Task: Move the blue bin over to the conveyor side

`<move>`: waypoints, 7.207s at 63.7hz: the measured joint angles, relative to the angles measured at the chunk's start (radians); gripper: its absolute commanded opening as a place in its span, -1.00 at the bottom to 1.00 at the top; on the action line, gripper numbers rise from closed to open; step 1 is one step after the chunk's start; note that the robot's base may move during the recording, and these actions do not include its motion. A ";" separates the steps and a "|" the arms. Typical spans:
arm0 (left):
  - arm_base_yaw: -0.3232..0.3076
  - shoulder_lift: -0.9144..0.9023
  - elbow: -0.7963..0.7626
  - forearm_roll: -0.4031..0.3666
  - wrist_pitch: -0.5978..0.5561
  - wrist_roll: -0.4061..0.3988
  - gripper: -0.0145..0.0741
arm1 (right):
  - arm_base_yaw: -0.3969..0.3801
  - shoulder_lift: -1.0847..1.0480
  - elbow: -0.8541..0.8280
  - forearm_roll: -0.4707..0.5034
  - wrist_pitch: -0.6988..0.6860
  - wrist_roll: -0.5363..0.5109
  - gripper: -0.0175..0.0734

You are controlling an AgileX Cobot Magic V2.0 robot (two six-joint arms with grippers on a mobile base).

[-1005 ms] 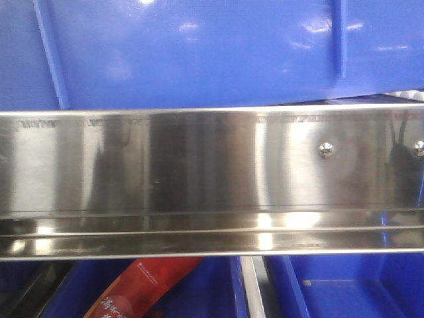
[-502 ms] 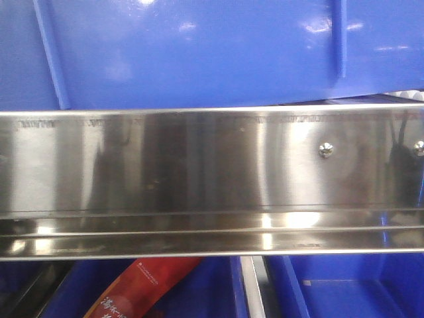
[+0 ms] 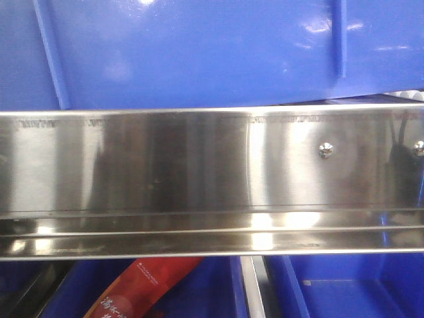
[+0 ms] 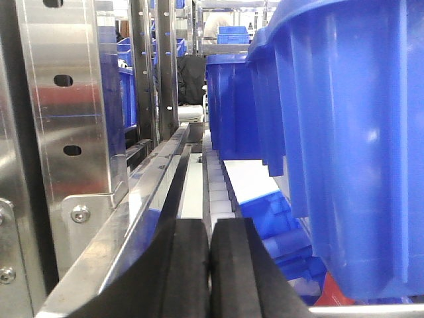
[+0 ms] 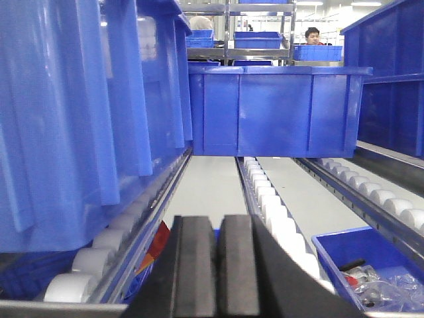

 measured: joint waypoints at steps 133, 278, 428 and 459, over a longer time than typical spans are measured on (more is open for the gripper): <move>0.000 0.990 -1.276 -0.091 0.817 0.000 -0.69 | 0.000 1.006 -1.454 0.046 0.925 0.000 -0.81; 0.000 1.287 -1.495 -0.108 1.018 -0.003 -0.69 | 0.258 1.570 -1.805 -0.251 1.222 0.186 0.29; 0.000 1.515 -1.498 -0.201 0.918 -0.010 0.35 | 0.258 1.580 -1.809 -0.261 1.217 0.192 -0.79; 0.000 1.518 -1.515 -0.223 0.921 -0.004 -0.69 | 0.258 1.580 -1.809 -0.261 1.215 0.192 -0.79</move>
